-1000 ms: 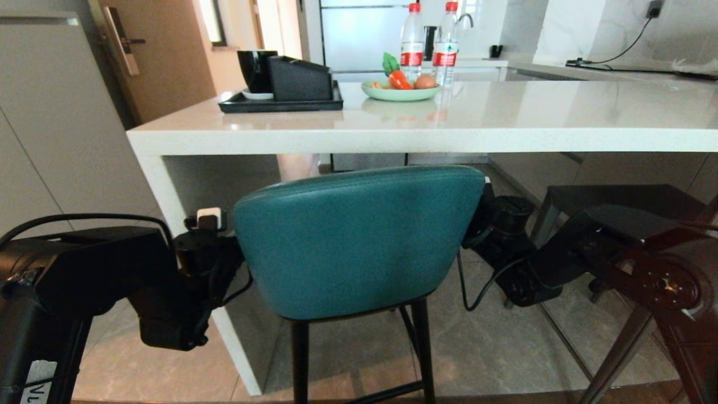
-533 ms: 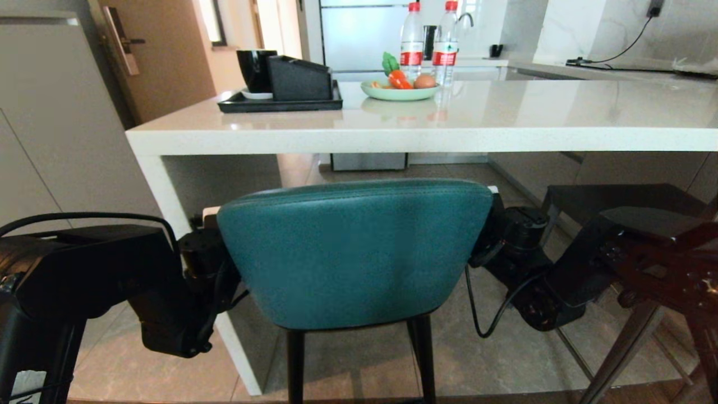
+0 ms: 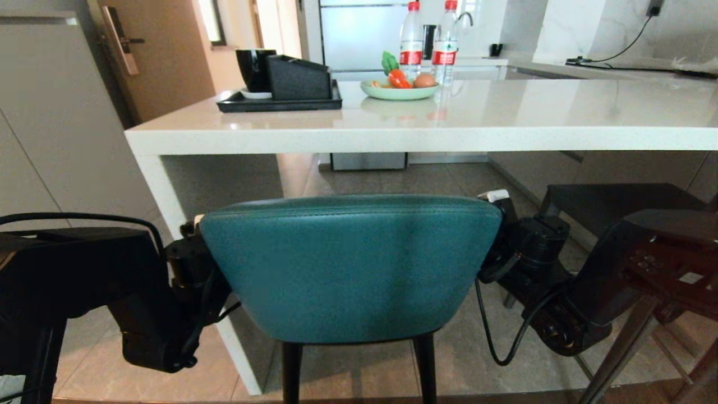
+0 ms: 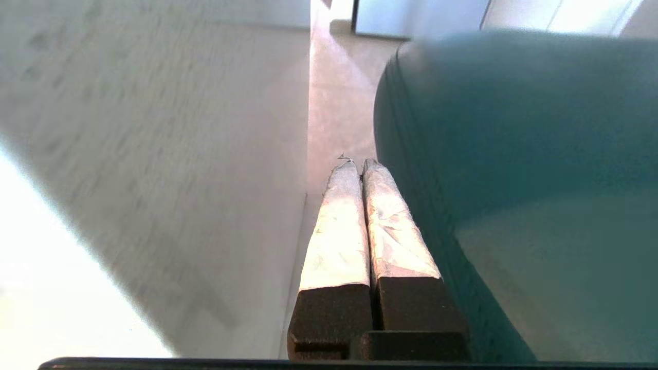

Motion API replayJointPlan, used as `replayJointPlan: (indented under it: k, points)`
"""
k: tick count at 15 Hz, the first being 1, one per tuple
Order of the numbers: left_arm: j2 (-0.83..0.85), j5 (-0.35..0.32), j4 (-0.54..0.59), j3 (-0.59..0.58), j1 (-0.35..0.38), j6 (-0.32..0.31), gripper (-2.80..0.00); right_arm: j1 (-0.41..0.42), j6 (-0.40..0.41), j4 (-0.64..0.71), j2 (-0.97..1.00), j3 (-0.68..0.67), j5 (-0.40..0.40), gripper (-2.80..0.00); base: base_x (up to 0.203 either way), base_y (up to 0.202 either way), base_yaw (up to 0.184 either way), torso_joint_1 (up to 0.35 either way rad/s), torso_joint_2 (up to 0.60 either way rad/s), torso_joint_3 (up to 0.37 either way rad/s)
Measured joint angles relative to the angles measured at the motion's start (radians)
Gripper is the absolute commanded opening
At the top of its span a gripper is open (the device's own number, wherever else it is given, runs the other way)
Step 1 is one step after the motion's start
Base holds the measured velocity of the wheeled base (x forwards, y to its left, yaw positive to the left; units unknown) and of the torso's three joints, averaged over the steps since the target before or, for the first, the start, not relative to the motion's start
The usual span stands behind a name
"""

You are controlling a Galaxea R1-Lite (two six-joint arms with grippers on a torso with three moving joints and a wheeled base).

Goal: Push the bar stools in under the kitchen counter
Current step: Pull the blue chair out from under the dining table

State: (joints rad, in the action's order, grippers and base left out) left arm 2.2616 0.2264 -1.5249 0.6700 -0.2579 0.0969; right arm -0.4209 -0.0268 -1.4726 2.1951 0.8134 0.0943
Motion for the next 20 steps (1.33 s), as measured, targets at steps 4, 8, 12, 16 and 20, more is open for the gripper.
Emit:
replayJointPlan:
  k: [4, 8, 12, 16, 20]
  points:
    - [-0.024, -0.002, 0.004, -0.04, -0.005, -0.003, -2.8, -0.002, -0.002, -0.014, -0.004, -0.023, -0.002, -2.8, 0.0, 0.0, 0.0, 0.0, 0.0, 0.0]
    - [-0.034, -0.001, 0.009, -0.045, -0.006, -0.006, -2.8, 0.006, -0.002, -0.026, 0.004, -0.027, -0.002, -2.8, -0.164, 0.0, -0.001, -0.003, 0.0, 0.002]
    - [-0.036, -0.002, 0.008, -0.044, -0.007, -0.006, -2.8, 0.022, -0.003, -0.036, 0.015, -0.026, -0.001, -2.8, -0.192, 0.0, -0.001, 0.0, 0.0, 0.003]
    - [-0.038, -0.002, 0.006, -0.043, -0.007, -0.006, -2.8, 0.029, -0.008, -0.034, 0.017, -0.028, 0.0, -2.8, -0.193, 0.0, -0.002, 0.002, 0.0, 0.006]
    - [-0.039, 0.0, 0.004, -0.043, -0.008, -0.006, -2.8, 0.034, -0.007, -0.034, 0.018, -0.03, 0.0, -2.8, -0.195, 0.0, -0.001, -0.001, 0.0, 0.003]
